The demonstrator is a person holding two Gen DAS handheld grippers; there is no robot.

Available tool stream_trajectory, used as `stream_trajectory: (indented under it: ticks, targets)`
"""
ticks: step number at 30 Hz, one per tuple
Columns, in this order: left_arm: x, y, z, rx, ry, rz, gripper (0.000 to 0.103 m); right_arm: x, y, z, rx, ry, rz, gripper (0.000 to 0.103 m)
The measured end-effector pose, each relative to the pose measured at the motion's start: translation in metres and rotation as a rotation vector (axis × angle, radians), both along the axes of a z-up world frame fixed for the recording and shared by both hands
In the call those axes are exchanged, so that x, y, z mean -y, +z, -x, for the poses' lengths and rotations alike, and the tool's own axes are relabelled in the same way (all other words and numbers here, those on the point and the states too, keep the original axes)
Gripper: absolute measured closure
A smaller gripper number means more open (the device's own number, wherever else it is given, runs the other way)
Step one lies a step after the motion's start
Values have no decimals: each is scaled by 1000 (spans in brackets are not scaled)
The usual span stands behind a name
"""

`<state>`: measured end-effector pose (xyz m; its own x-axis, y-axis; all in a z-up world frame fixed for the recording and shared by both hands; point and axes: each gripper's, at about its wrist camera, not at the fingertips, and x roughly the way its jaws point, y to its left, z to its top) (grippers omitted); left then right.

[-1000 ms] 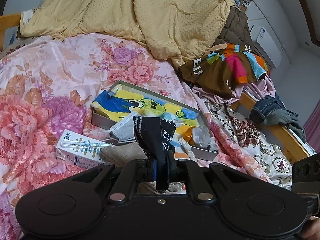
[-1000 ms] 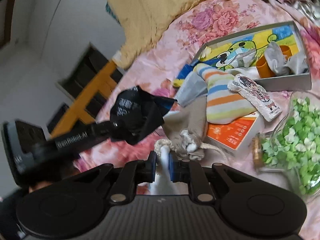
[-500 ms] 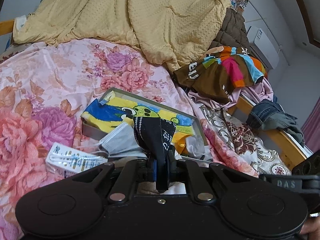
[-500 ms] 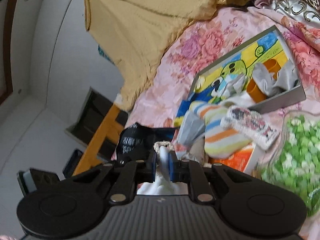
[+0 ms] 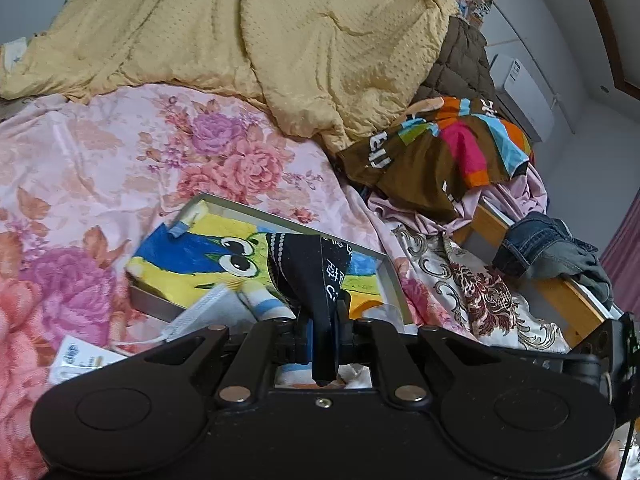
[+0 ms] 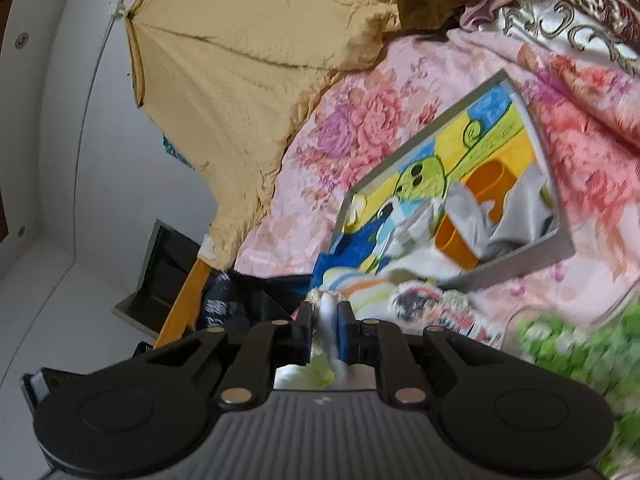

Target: Organize soft objects

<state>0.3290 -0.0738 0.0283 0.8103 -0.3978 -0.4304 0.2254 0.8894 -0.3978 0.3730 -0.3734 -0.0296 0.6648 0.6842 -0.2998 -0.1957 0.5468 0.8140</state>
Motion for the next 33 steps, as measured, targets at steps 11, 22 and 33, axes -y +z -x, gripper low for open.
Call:
stream_trajectory:
  ticks: [11, 22, 33]
  targets:
    - [29, -13, -24, -13, -31, -2, 94, 5, -12, -17, -57, 40, 98, 80]
    - [34, -14, -25, -18, -33, -2, 94, 12, -4, 5, -14, 222, 298, 37]
    - [37, -18, -20, -21, -50, -16, 94, 24, -10, 9, -23, 197, 155, 89]
